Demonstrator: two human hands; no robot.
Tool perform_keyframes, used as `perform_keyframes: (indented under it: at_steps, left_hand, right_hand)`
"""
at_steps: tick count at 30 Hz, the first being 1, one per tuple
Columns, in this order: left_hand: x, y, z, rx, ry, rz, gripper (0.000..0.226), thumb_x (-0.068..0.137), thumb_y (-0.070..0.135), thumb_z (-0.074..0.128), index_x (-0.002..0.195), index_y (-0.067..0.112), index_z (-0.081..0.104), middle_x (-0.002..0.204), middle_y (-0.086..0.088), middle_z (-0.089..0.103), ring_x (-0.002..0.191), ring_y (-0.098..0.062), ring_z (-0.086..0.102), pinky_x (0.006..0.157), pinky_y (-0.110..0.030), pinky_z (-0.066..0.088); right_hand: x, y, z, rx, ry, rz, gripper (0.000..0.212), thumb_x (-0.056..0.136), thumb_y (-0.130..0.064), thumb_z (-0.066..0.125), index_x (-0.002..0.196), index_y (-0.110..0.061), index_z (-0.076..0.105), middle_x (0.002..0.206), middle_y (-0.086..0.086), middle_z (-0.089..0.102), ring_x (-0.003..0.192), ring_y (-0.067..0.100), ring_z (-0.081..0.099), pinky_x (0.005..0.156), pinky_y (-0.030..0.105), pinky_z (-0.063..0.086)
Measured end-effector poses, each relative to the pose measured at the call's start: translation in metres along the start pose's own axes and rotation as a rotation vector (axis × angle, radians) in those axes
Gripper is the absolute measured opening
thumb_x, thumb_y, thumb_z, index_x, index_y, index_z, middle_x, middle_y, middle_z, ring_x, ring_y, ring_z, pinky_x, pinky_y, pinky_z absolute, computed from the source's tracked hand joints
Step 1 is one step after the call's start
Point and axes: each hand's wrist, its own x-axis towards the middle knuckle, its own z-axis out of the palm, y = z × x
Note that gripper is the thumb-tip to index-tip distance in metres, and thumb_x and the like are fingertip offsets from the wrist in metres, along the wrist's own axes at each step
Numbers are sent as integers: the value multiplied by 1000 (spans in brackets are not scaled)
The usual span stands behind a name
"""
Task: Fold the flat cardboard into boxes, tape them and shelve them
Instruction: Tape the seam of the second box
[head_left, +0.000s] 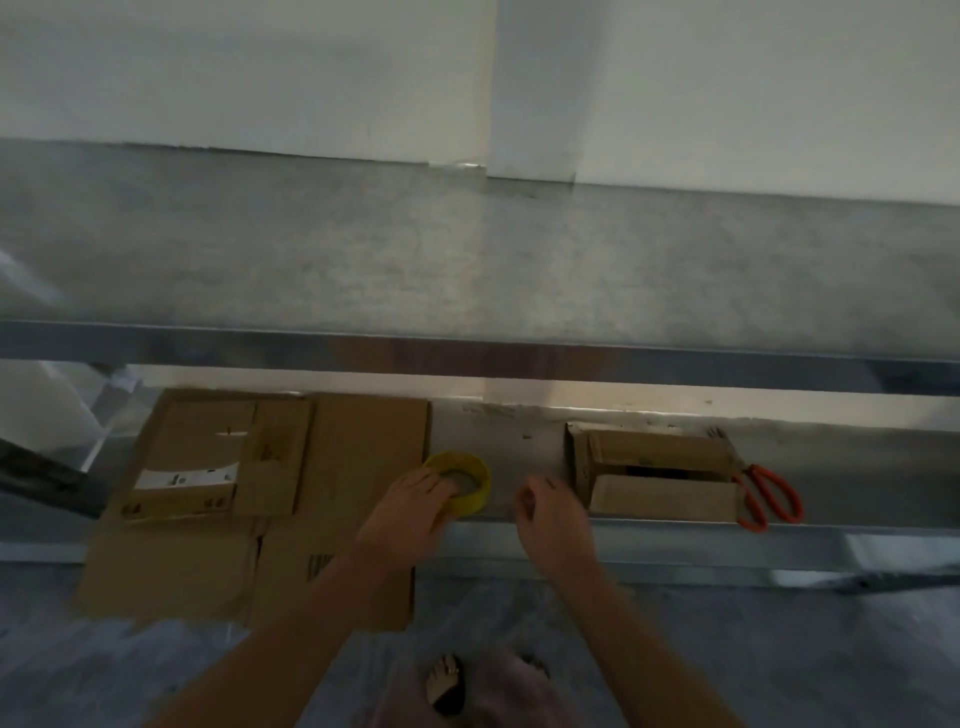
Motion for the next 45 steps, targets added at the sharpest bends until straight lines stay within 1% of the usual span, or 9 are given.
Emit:
perform_keyframes:
  at_steps: [4,8,14,18,21,25,31,35,45]
  left_hand:
    - [-5,19,-14,-89,103,50,36,94,28,49,126,12,57,123,-5,57,117,-24,49,107,-41,34]
    - [-2,54,-30,-212,114,101,44,96,44,41,128,17,54,116,4,52,107,-8,39,96,-26,34]
    - [26,102,-48,-311,87,65,44,89,49,60,127,29,53,115,13,47,106,-1,40,90,-9,30]
    - [55,138,-55,-374,97,2,40,82,54,67,119,45,54,115,21,52,106,-1,50,87,-19,39]
    - [73,168,-56,-510,131,-75,40,71,66,65,105,55,48,105,26,56,97,-4,57,74,-21,47]
    - [81,195,-46,-664,91,-125,56,63,77,66,109,46,57,107,18,62,101,-14,60,82,-33,54]
    - [87,217,-44,-276,80,-107,33,74,55,74,100,54,55,101,29,58,92,6,54,75,-19,40]
    - [91,218,-42,-185,103,-133,40,72,57,74,108,49,58,107,25,60,94,2,55,79,-21,43]
    - [122,215,-43,-218,-5,-89,41,73,49,77,110,42,61,107,20,60,93,3,53,76,-15,41]
  right_hand:
    - [-14,-1,-18,115,65,-45,13,88,-23,62,87,-31,52,88,-13,51,76,3,51,60,9,33]
    - [-26,5,-47,225,67,-21,12,88,-29,64,84,-35,55,82,-16,58,74,1,57,61,11,38]
    - [-38,43,-113,180,92,-66,13,91,-31,64,80,-33,57,70,-17,59,67,-2,56,60,14,37]
    - [-39,72,-161,239,113,-80,15,91,-32,66,78,-30,59,72,-14,60,71,-3,56,62,10,38]
    - [-39,94,-188,314,70,-128,12,93,-30,64,83,-24,60,82,-10,63,81,1,58,73,17,44]
    - [-42,126,-211,451,-9,-94,13,96,-28,58,87,-20,56,89,0,68,89,20,65,85,42,55]
    - [-40,157,-223,310,-20,-111,19,98,-35,54,81,-34,47,75,-11,67,65,-10,59,57,9,37]
    - [-35,171,-221,331,-4,-81,18,96,-38,57,79,-36,49,78,-8,70,56,-7,58,58,14,40]
    - [-11,199,-210,321,34,21,18,92,-39,64,79,-32,53,68,-28,66,67,-12,63,60,11,40]
